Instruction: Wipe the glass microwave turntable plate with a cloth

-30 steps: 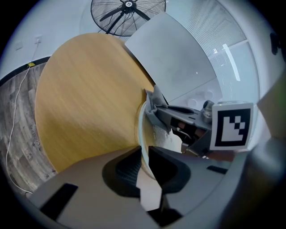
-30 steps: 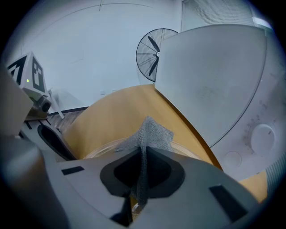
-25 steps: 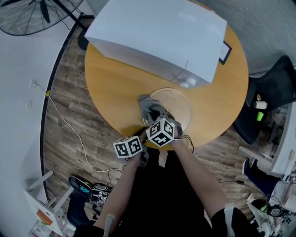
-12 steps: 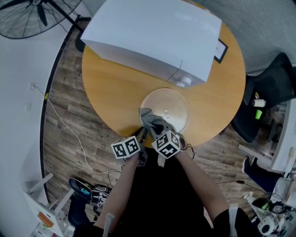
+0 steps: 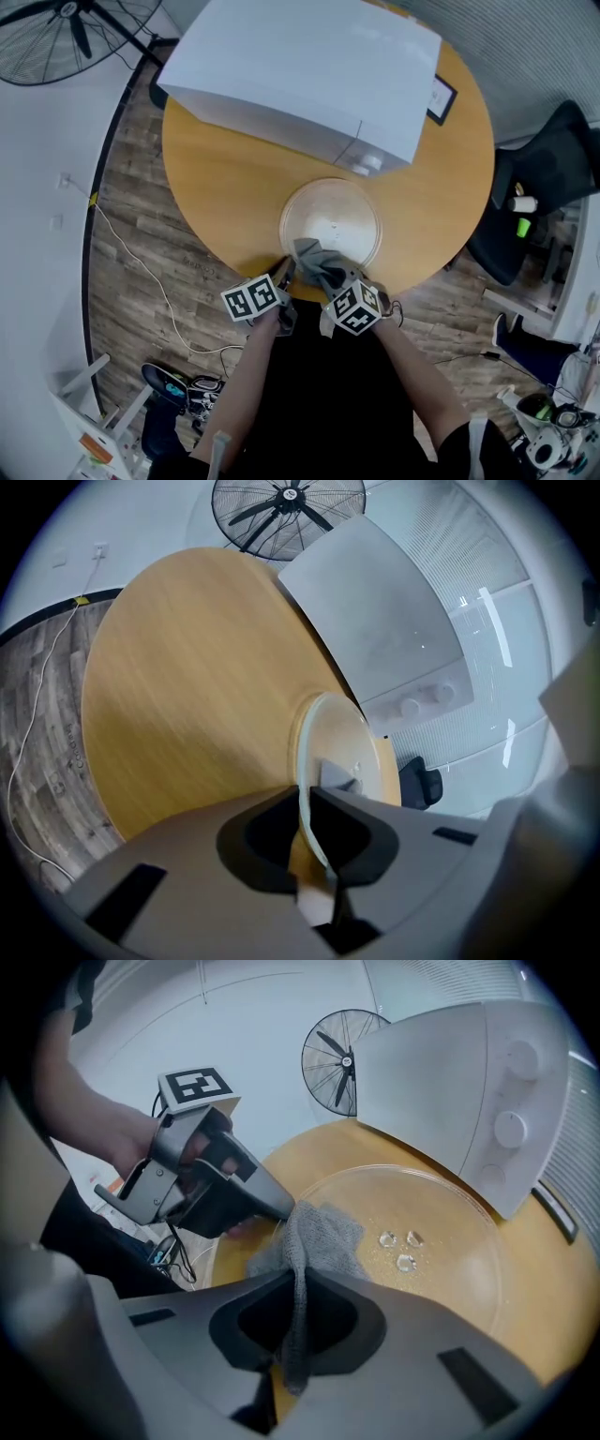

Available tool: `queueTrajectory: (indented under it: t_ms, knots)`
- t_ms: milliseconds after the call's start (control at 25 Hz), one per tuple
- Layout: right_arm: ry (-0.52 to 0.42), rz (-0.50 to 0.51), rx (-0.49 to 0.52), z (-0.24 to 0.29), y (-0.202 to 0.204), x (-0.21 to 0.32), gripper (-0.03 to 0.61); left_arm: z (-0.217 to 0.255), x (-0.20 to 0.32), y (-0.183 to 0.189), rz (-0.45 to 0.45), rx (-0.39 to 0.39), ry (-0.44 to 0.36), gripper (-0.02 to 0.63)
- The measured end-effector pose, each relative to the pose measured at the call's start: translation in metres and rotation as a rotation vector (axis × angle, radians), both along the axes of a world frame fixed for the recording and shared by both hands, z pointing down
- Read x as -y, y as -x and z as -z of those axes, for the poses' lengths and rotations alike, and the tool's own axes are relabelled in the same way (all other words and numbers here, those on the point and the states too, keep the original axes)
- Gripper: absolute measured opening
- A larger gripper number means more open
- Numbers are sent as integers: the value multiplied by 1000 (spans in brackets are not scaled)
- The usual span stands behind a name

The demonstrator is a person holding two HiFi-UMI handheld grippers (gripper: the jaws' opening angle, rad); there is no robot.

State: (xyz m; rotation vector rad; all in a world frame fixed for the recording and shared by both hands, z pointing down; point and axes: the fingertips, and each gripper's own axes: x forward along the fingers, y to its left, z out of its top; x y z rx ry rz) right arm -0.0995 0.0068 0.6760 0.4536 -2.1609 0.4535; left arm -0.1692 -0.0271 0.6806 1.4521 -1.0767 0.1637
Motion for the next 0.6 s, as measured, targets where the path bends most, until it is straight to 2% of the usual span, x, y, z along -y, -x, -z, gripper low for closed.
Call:
queueTrajectory:
  t_ms: [360,600]
  knots:
    - [-29,-21,0,-1,-48,9,21,1,1,0,-12,9,0,32]
    - [-46,-85,-8,-3,-84,30,23,1,1,-1,-40,8,-7,34]
